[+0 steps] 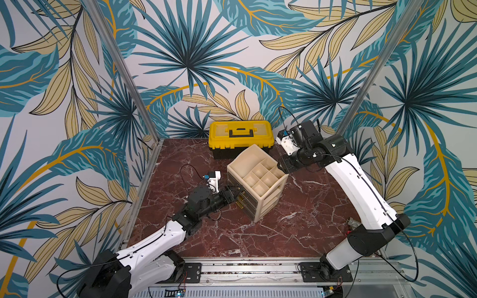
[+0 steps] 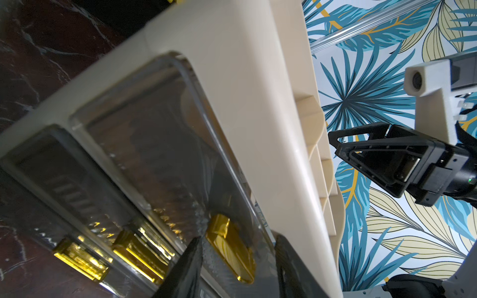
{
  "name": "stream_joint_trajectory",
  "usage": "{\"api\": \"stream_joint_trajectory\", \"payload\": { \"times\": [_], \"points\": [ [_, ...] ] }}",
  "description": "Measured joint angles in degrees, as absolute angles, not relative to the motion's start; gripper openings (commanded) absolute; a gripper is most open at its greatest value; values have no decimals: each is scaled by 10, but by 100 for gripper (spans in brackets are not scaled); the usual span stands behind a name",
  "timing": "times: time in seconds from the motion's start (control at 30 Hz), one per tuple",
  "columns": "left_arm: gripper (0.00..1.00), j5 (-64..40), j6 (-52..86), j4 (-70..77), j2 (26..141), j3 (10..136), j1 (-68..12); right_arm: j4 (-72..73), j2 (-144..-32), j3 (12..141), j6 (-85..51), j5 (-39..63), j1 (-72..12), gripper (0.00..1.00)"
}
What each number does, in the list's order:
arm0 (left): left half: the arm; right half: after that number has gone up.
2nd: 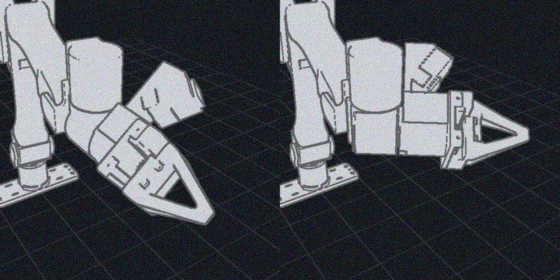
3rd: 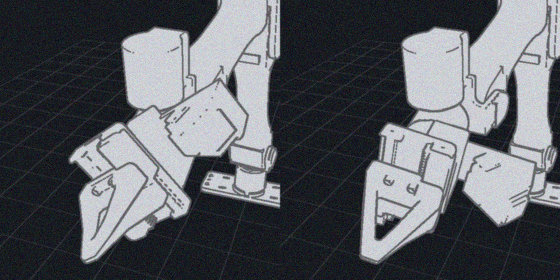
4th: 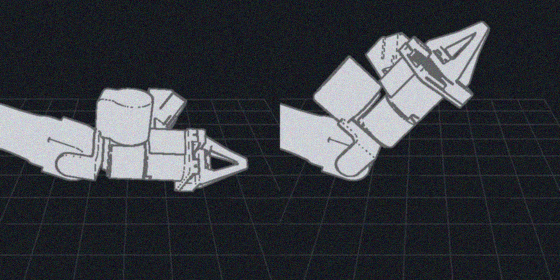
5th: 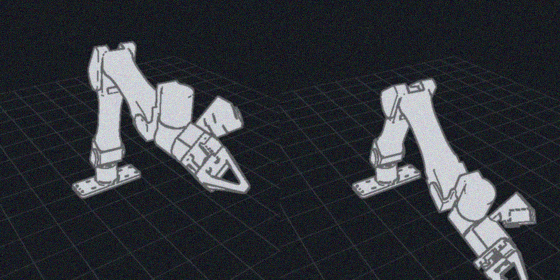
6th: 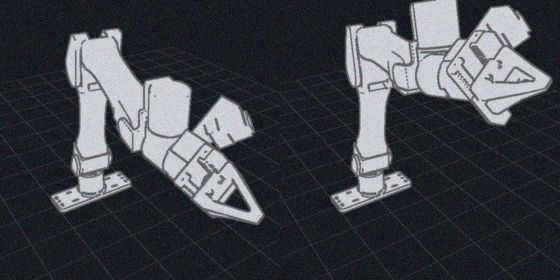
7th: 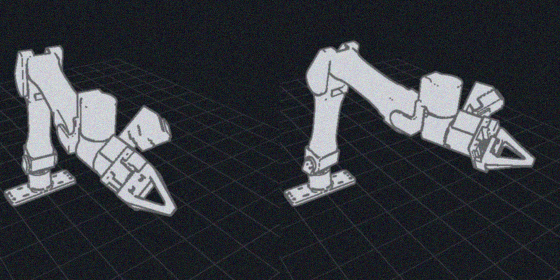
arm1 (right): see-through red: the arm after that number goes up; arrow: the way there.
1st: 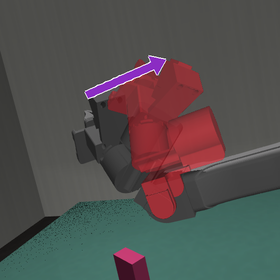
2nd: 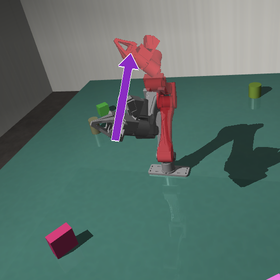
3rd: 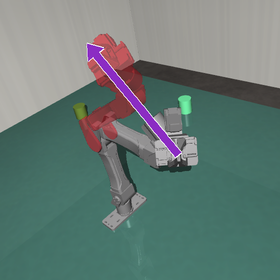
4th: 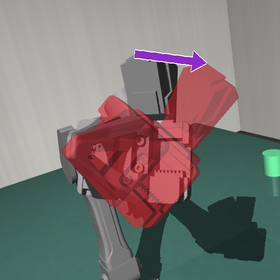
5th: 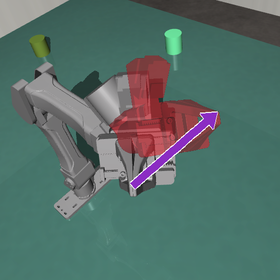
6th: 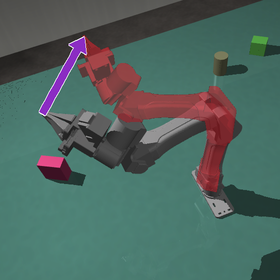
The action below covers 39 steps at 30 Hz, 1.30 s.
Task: Take the mice out of the drawer
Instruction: Open the drawer in the storage box.
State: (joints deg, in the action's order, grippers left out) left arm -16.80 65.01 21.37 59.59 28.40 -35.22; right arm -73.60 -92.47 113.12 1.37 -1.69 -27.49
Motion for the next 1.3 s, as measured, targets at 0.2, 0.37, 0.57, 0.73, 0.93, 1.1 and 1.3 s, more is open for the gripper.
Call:
{"api": "stream_joint_trajectory", "payload": {
  "times": [0.2, 0.37, 0.57, 0.73, 0.93, 1.1, 1.3],
  "points": [
    [46, -168, 650, 220, 599, 284, -352, -734, -925, 1114, 16, -22, -275, 47],
    [46, -167, 654, 229, 600, 278, -352, -733, -935, 1104, 23, -22, -275, 30],
    [42, -163, 659, 235, 595, 269, -352, -733, -942, 1101, 39, -5, -278, 0],
    [39, -154, 660, 237, 594, 254, -352, -720, -942, 1097, 23, -5, -277, 0],
    [46, -150, 660, 264, 603, 245, -352, -711, -936, 1087, 22, -6, -277, 0],
    [61, -126, 649, 276, 593, 239, -352, -706, -933, 1082, 24, -6, -277, 0],
    [66, -96, 634, 278, 578, 239, -352, -688, -919, 1063, 33, -6, -277, 0]
  ]
}}
